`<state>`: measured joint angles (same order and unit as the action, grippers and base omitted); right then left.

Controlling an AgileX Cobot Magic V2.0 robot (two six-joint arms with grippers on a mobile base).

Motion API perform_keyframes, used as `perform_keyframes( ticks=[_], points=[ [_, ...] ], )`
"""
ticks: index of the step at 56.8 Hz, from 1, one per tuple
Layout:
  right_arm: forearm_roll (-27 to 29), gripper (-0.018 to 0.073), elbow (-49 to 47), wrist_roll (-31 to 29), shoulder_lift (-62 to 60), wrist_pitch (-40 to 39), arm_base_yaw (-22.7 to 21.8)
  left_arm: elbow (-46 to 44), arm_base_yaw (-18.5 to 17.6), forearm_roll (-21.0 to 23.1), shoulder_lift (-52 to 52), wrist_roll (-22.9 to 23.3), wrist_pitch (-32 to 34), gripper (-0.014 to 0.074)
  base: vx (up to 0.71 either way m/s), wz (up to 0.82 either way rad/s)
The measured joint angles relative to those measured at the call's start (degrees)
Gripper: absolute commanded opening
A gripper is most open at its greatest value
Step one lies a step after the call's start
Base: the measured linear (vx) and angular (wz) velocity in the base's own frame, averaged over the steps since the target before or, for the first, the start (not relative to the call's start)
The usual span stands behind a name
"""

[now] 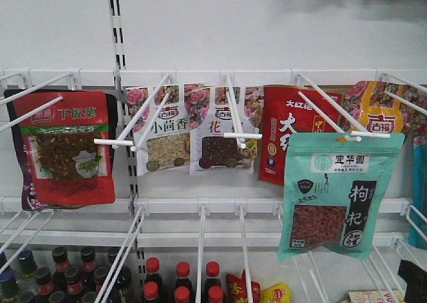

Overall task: Pick snacks and fruit into basket
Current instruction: 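Reach the right gripper under the mint-green goji bag and close on it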

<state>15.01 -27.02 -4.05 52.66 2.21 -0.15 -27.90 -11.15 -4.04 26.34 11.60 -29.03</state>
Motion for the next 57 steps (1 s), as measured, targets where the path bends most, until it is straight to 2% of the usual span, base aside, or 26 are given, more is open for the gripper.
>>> perform_keyframes(
  ticks=[9, 15, 22, 28, 41, 50, 57],
  points=[
    [-0.73, 0.0442, -3.94, -0.85, 1.29, 0.85, -1.82, 0.00, 0.00, 0.00, 0.00, 0.00, 0.00, -0.0003, 0.00, 0.00],
    [-0.89, 0.0418, -4.63, -0.86, 1.50, 0.50, -6.55, 0.00, 0.00, -0.02, 0.00, 0.00, 0.00, -0.0003, 0.00, 0.00],
    [-0.89, 0.0405, -4.68, -0.58, 3.40, 0.66, -14.00, 0.00, 0.00, -0.02, 0.00, 0.00, 0.00, -0.0003, 0.00, 0.00],
    [-0.72, 0.0389, -5.05, -0.29, 6.04, 2.60, -18.00, 0.00, 0.00, -0.02, 0.00, 0.00, 0.00, -0.0003, 0.00, 0.00],
    [-0.39, 0.0352, -5.51, -1.63, 6.61, 8.74, -18.26, 0.00, 0.00, -0.07, 0.00, 0.00, 0.00, -0.0003, 0.00, 0.00],
    [5.76, 0.0351, -5.76, -1.00, 6.61, 10.84, -18.26, 0.00, 0.00, -0.07, 0.00, -0.05, 0.00, -0.0003, 0.00, 0.00],
    [10.70, 0.0351, -7.78, -6.56, 6.81, 16.88, -18.26, 0.00, 0.00, -0.07, 0.00, -0.05, 0.00, -0.0003, 0.00, 0.00]
  ],
)
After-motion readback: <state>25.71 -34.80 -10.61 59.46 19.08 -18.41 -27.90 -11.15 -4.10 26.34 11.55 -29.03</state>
